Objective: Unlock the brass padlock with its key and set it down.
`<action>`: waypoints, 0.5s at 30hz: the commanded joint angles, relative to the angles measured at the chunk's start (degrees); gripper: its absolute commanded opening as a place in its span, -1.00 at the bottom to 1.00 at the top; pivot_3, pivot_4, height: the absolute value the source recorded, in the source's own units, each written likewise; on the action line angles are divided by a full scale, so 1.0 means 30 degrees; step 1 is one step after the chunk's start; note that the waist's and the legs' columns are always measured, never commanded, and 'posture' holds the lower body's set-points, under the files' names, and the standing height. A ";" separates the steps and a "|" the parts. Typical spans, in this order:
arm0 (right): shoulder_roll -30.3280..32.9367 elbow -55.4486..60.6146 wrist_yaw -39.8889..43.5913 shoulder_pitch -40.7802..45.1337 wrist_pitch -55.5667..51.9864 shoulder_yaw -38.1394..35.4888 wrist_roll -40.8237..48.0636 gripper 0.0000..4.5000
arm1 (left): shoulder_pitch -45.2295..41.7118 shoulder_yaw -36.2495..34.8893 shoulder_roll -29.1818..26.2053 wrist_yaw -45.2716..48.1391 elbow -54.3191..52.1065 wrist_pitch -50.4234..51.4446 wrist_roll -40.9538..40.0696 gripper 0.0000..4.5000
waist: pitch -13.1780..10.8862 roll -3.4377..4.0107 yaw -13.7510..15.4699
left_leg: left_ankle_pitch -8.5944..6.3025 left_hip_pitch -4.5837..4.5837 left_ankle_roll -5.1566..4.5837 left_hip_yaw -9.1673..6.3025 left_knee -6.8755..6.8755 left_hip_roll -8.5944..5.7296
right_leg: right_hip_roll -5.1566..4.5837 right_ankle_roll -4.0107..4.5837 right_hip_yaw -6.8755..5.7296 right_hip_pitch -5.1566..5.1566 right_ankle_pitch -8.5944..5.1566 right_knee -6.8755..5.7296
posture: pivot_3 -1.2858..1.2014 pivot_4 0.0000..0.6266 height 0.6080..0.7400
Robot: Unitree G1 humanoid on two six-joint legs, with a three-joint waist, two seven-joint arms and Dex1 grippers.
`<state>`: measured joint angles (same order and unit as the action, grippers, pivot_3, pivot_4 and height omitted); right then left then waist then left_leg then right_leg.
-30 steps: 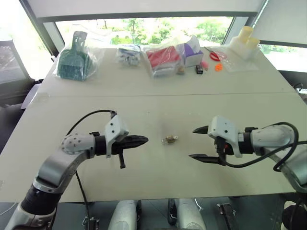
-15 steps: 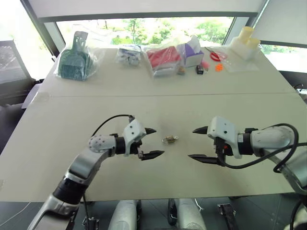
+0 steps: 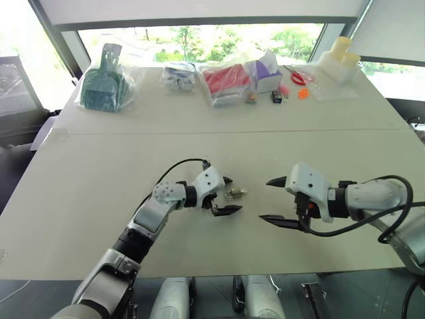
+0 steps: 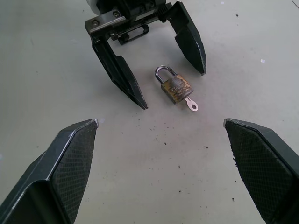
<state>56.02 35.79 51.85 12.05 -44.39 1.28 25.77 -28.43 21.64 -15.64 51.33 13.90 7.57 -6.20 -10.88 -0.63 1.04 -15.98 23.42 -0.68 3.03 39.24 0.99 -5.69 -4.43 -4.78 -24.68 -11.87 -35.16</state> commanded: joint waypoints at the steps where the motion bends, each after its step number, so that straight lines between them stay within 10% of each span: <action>1: 0.0061 0.0679 -0.0182 -0.0061 0.0099 -0.0710 0.0216 1.00 | -0.0352 0.0059 0.0295 -0.0201 0.0772 -0.0625 0.0634 0.96 | 0.0002 0.0000 0.0031 | 0.0000 -0.0001 0.0000 -0.0002 0.0000 0.0000 | 0.0000 -0.0001 0.0000 0.0002 0.0000 -0.0001 | 0.03 -0.52 1.00; 6: 0.0085 0.0674 -0.0304 -0.0054 0.0167 -0.0631 0.0206 1.00 | -0.0296 0.0218 0.0290 0.0056 0.0881 -0.0598 0.1021 0.63 | 0.0006 0.0000 0.0166 | 0.0000 -0.0010 -0.0001 -0.0002 0.0006 0.0000 | -0.0003 0.0004 0.0000 0.0013 -0.0001 -0.0002 | 0.03 -0.52 1.00; 12: 0.0042 0.0514 -0.0314 0.0063 0.0336 -0.0450 0.0112 1.00 | 0.0214 0.0104 -0.0419 0.0540 -0.0268 0.0270 0.1109 -0.59 | 0.0007 0.0001 0.0323 | 0.0000 -0.0014 -0.0001 -0.0001 0.0006 0.0006 | 0.0003 0.0010 -0.0001 0.0011 -0.0005 -0.0003 | 0.03 -0.52 1.00; 15: -0.0011 0.0394 -0.0322 0.0137 0.0550 -0.0308 -0.0024 1.00 | 0.0330 -0.0028 -0.0600 0.0558 -0.0727 0.0713 0.0983 -0.67 | 0.0008 0.0003 0.0335 | 0.0000 -0.0015 -0.0001 -0.0002 0.0006 0.0008 | 0.0007 0.0011 -0.0001 0.0009 -0.0004 -0.0007 | 0.03 -0.52 1.00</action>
<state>56.02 35.82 51.00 11.73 -43.90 1.33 25.88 -28.40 21.70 -16.43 52.86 12.41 8.39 -3.92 -10.86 -0.62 2.04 -15.98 23.37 -0.68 3.02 39.26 1.01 -5.67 -4.40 -4.79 -24.65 -11.89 -35.18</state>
